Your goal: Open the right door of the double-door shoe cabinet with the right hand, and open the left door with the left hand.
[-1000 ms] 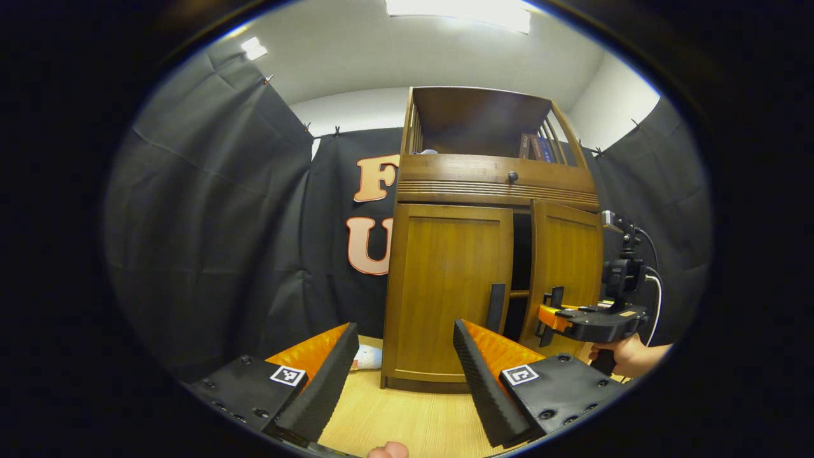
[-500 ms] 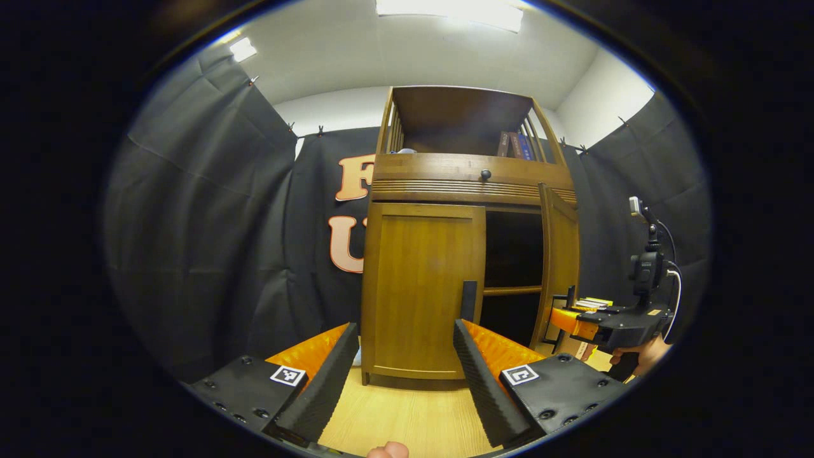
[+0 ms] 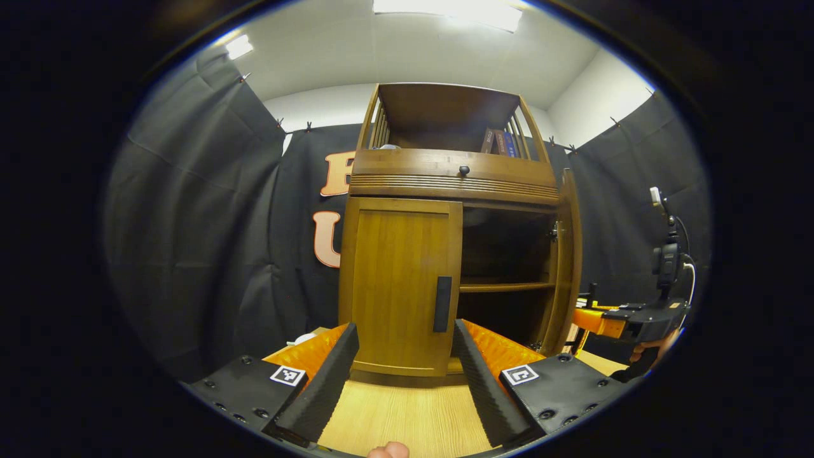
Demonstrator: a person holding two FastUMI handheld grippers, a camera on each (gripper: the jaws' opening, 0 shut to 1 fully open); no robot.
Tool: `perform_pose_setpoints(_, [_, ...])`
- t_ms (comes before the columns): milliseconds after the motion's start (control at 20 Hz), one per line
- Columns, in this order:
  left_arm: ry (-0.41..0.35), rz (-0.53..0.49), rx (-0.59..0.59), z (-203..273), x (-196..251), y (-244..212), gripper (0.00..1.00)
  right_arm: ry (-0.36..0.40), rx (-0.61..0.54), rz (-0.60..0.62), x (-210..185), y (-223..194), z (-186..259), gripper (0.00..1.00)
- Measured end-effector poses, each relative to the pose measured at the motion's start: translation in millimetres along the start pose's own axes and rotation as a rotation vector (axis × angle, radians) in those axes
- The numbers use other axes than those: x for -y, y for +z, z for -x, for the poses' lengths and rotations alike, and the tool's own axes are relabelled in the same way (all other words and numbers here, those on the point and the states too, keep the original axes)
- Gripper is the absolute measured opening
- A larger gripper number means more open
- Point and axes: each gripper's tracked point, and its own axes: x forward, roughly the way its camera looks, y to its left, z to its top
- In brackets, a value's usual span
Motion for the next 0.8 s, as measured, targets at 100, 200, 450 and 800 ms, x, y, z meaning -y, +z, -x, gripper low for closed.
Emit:
perform_pose_setpoints(100, [-0.001,0.0,-0.006,-1.7,2.6,-3.6,0.93,-0.027,0.001,-0.005,17.9,0.4,7.8,0.2])
perform_pose_setpoints(200, [-0.003,0.0,-0.015,-3.1,5.8,-6.8,0.93,-0.069,0.006,-0.01,35.2,3.1,13.4,0.16])
perform_pose_setpoints(450, [-0.009,0.001,-0.019,-6.8,11.5,-10.7,0.93,-0.148,0.015,-0.004,74.3,5.4,21.7,0.08])
perform_pose_setpoints(800, [-0.005,0.019,-0.037,-10.0,11.1,-17.9,0.95,-0.071,0.024,0.029,112.5,9.2,25.0,0.04])
